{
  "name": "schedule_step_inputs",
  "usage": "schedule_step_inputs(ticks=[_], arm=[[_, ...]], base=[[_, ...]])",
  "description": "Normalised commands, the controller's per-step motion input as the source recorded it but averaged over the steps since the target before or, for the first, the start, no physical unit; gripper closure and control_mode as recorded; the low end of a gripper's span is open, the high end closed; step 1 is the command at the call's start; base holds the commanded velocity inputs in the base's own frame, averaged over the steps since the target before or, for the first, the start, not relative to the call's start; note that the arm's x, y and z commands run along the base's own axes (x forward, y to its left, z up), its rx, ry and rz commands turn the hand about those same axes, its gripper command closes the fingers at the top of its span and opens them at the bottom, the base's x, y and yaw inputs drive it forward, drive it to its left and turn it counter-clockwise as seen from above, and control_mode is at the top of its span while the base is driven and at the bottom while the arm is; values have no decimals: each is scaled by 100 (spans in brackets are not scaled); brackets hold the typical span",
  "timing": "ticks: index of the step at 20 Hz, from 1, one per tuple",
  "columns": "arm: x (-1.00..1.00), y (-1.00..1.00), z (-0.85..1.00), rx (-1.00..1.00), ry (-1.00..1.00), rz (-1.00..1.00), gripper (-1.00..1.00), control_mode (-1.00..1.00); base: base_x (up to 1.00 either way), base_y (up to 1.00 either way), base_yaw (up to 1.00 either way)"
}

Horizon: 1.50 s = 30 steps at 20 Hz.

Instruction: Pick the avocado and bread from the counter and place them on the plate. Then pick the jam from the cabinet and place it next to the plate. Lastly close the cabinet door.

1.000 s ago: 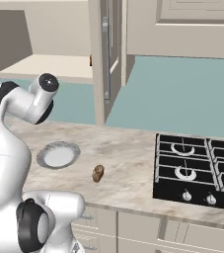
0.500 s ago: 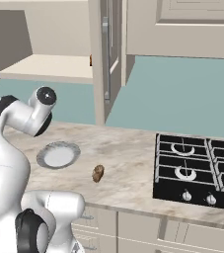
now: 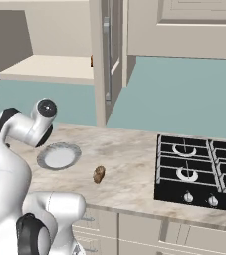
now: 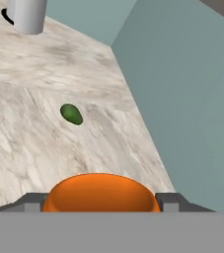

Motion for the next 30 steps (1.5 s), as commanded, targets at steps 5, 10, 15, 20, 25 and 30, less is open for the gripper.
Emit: schedule_step_inputs(ticks=[5, 10, 15, 20, 25, 30], arm=[[25, 0, -28, -1, 1, 0, 100, -100], [22, -1, -31, 0, 1, 0, 100, -100], [14, -14, -21, -1, 0, 0, 100, -100], [11, -22, -15, -1, 0, 0, 100, -100], [15, -22, -11, -2, 0, 0, 100, -100], [17, -24, -12, -2, 0, 0, 100, -100]], base=[[0, 0, 0], [0, 0, 0], [0, 0, 0], [0, 0, 0], [0, 0, 0], [0, 0, 0]])
